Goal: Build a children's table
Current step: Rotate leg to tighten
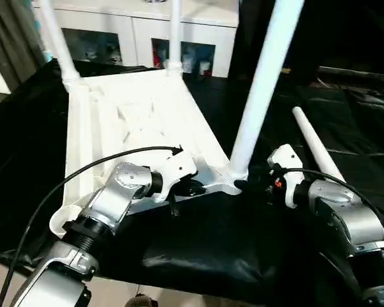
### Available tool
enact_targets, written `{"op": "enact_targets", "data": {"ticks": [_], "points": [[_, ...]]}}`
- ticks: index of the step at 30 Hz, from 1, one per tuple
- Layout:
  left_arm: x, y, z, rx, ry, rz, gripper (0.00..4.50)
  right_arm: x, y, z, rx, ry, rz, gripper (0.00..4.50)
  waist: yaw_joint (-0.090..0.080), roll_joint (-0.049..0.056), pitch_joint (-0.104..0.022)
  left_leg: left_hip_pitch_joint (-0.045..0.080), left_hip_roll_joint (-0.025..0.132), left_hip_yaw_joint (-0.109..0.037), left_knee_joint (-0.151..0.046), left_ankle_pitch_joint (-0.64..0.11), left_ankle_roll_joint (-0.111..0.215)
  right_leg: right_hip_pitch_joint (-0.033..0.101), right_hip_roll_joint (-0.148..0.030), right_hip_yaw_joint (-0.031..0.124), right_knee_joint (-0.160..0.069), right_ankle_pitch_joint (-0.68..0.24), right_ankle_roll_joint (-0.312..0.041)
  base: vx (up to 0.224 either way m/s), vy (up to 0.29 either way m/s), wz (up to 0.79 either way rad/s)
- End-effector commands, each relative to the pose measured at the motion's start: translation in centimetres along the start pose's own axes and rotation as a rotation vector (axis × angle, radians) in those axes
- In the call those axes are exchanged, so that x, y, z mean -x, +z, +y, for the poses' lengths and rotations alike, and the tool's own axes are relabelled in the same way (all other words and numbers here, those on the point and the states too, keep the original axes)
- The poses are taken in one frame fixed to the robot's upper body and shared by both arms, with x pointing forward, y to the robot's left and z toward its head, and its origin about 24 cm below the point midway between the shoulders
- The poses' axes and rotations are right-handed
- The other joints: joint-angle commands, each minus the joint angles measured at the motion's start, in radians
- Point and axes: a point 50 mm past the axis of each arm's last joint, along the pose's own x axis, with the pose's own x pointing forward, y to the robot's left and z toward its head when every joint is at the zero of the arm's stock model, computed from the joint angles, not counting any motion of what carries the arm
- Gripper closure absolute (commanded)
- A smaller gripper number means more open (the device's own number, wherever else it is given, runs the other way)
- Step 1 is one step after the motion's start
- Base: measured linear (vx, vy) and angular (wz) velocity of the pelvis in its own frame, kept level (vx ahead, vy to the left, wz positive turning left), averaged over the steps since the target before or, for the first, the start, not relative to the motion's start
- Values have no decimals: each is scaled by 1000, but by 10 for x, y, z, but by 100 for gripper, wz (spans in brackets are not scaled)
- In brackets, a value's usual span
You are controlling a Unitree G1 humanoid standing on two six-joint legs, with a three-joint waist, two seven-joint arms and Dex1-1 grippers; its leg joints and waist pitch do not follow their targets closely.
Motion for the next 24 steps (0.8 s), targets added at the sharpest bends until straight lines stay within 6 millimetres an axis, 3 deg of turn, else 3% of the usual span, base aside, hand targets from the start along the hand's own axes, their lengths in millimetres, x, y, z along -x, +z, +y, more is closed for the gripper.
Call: {"op": "enact_targets", "data": {"ticks": [1, 6, 11, 12, 14, 24], "points": [[-9, 22, -9, -77, -70, -66, 450, -7, 6, 7, 16, 38, -43, 221, -1, -5, -74, 29, 24, 0, -74, -274, 4, 39, -21, 20, -71, -193, -218, 0, 0, 0], [-12, 22, -8, -68, -56, -65, 450, -13, -2, 6, -26, -57, -55, 257, -8, -4, -74, 25, 22, -1, -76, -270, -2, 42, -20, 18, -69, -186, -219, 0, 0, 0], [-12, 23, -9, -70, -63, -66, 450, -11, 4, 6, -41, -55, -98, 257, -15, -2, -75, 27, 23, -2, -75, -274, 0, 41, -19, 18, -69, -177, -223, 0, 0, 0], [-12, 23, -9, -71, -63, -66, 450, -11, 4, 6, -43, -50, -100, 216, -17, -2, -75, 27, 23, -2, -74, -271, 4, 42, -18, 18, -68, -166, -226, 0, 0, 0], [-11, 22, -9, -72, -64, -65, 450, -9, 4, 7, -39, -27, -98, 216, -17, -3, -76, 28, 23, -1, -73, -268, 11, 42, -19, 18, -68, -155, -234, 0, 0, 0], [-11, 21, -11, -75, -69, -60, 450, -11, 7, 5, -9, -16, -92, 118, -3, -4, -76, 30, 25, 2, -71, -236, 23, 42, -20, 19, -64, -135, -241, 0, 0, 0]]}}
